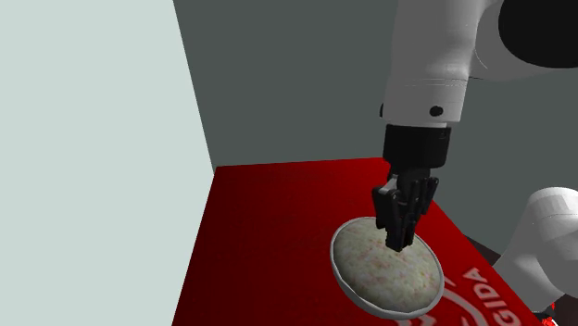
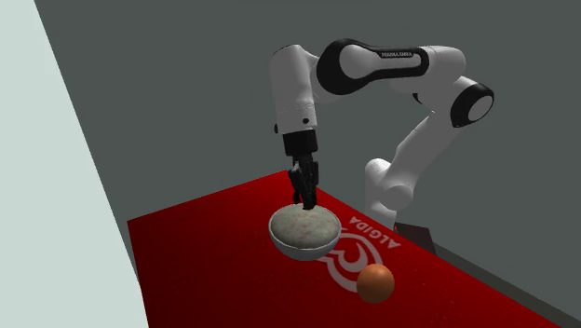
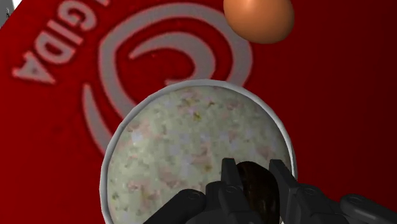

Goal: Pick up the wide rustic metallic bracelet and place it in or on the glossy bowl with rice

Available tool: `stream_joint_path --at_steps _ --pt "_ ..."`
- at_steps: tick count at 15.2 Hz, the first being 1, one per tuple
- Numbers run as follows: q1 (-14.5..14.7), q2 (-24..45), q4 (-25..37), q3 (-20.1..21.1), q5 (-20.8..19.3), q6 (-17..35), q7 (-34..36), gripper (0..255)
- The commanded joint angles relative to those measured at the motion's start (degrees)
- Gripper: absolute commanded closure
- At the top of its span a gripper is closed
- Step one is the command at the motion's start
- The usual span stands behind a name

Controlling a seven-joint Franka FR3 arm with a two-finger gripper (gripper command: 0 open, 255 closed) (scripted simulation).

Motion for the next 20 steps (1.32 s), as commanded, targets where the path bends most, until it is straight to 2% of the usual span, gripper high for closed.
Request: stream_joint_path --at_steps 1,4,11,12,17,20 --pt "0.0 -0.1 -1.6 0.3 0.2 1.4 -0.6 255" --pt "0.2 -0.3 -3.8 0.8 0.7 3.3 -1.4 255" --pt "0.2 -0.3 -3.8 0.8 0.7 3.3 -1.4 255" --pt "0.2 -0.3 -3.8 0.8 0.7 3.3 -1.4 0" --pt "0.2 -0.3 -3.8 0.8 0.7 3.3 -1.4 0" --pt "-0.7 0.7 1.8 -1.5 -1.2 -1.8 -0.9 0"
